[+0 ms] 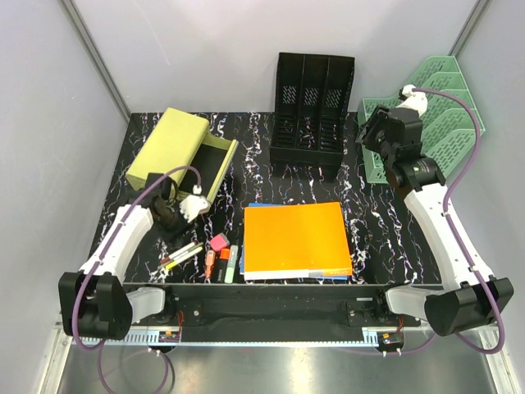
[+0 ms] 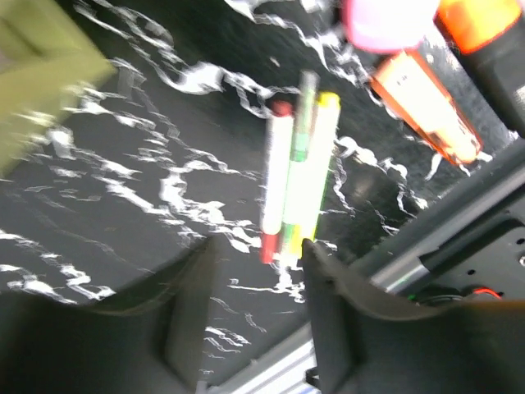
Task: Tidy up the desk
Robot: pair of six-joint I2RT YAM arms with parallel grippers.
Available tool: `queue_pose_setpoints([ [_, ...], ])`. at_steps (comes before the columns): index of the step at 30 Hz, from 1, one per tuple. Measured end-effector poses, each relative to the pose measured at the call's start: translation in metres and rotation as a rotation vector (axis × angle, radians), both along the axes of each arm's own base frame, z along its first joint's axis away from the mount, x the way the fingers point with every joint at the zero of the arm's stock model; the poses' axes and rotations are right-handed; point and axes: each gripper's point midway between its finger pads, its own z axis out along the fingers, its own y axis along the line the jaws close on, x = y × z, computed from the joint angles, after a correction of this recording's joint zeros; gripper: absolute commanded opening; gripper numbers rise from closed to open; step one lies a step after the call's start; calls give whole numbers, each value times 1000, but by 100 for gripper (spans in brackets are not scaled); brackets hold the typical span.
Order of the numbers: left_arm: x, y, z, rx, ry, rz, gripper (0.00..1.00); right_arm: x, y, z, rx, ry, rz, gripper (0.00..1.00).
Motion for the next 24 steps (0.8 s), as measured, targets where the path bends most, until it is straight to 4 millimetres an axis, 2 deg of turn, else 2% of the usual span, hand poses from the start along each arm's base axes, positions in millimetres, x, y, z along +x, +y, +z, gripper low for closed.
queue_pose_setpoints([
  [3,-19,3,-24,12,54,-7,55,-2,1,-8,-4,3,5,52],
  [4,-31,5,-36,21,84,-13,55,-4,2,-10,-6,4,8,52],
  [7,-43,8,-49,35,115,-21,54,-9,3,-15,-9,-4,17,52],
  [9,-42,8,-53,38,104,-23,53,-12,3,-13,-8,-21,19,52],
  [16,-13,8,-53,40,-20,-26,51,-18,4,-6,-1,-79,30,52],
  [24,-17,11,-76,59,20,-41,50,-17,5,-4,4,-99,37,52],
])
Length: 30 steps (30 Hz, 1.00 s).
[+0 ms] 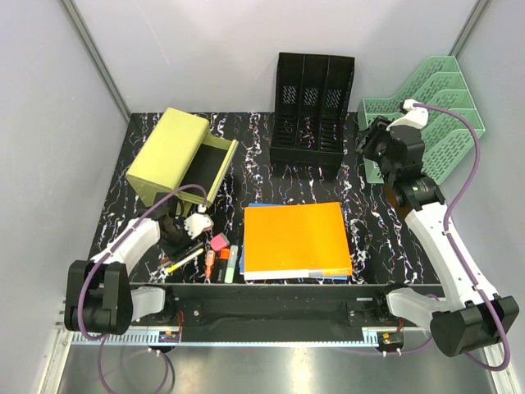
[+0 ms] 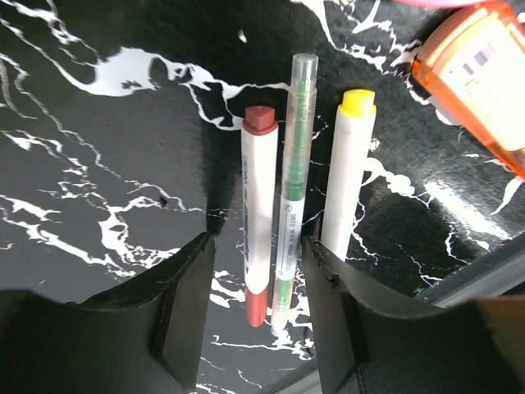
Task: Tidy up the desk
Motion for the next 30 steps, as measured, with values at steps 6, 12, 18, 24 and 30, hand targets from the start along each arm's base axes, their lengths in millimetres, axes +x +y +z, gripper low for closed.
queue_pose_setpoints([
  [6,5,1,-2,8,-18,-4,49,0,5,-1,3,-7,22,50],
  [12,8,1,-4,9,-18,-7,27,-1,7,-3,3,-6,29,49],
  [18,15,2,-5,17,-33,-14,25,-3,7,0,3,-16,29,48],
  [24,25,4,-5,33,-71,-20,8,-2,7,4,6,-28,29,47],
  [30,31,6,-5,42,-88,-24,0,-2,7,4,6,-31,28,47],
])
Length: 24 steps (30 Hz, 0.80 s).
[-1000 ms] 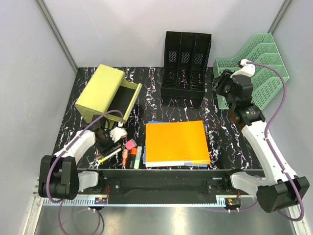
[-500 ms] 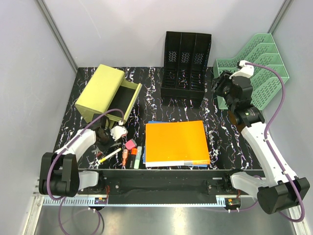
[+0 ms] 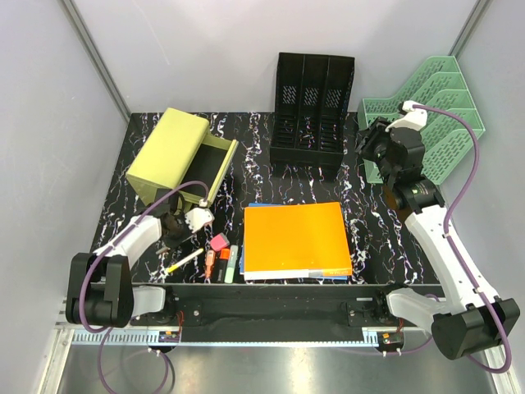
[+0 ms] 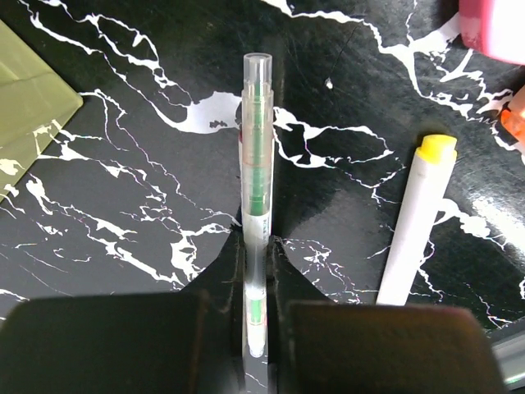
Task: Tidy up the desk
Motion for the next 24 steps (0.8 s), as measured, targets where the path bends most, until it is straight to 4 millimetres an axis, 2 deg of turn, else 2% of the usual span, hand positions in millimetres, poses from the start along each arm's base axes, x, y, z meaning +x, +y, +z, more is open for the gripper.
queue_pose_setpoints([
  [11,1,0,3,0,1,0,0,-3,-1,5,2,-12,-1,45],
  [14,-14,-1,12,-8,43,-2,0,-3,-1,5,3,-13,-1,45],
  [17,-14,-4,42,-25,17,-7,0,-3,-1,5,3,-14,-1,45],
  [21,5,-9,92,-52,-96,-12,0,-3,-1,5,3,-14,-1,45],
  [24,7,-11,112,-69,-132,-11,0,-3,-1,5,3,-14,-1,45],
])
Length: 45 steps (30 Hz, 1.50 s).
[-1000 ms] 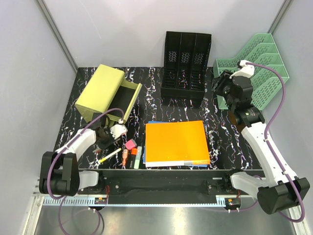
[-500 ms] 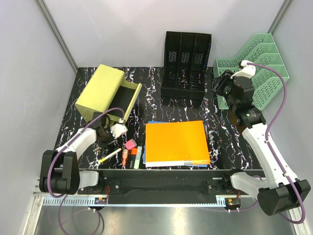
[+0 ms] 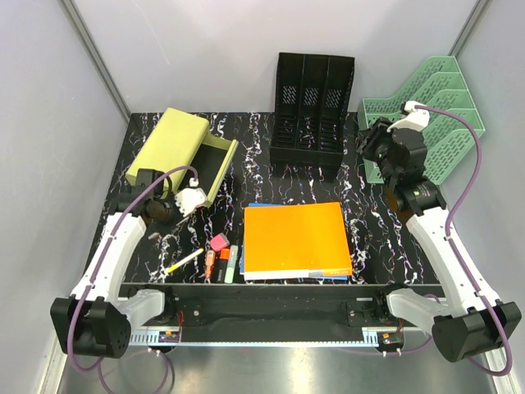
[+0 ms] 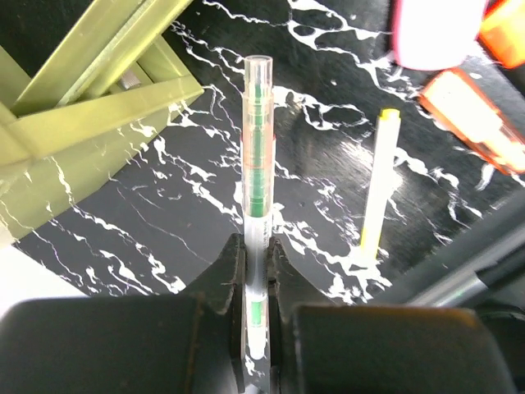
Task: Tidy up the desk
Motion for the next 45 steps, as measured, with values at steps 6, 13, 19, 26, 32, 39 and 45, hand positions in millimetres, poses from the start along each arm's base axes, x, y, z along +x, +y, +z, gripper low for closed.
queue_pose_setpoints([
  [6,-6,-6,24,-37,24,7,0,-3,-1,4,3,-11,-1,45],
  [13,35,-35,92,-207,-50,54,0,-5,-1,5,5,-17,-1,44],
  [19,95,-63,116,-360,-40,131,0,-4,-1,-1,4,-7,-1,44],
  [26,134,-78,82,-410,75,239,0,-5,-1,-5,5,-1,0,43],
  [32,157,-88,85,-441,47,263,0,-5,2,-6,7,-5,8,43],
  [39,173,-90,78,-442,29,281,24,-4,3,-4,9,-11,9,43],
  [45,180,-84,58,-416,24,324,55,-4,3,-6,8,-9,9,44],
])
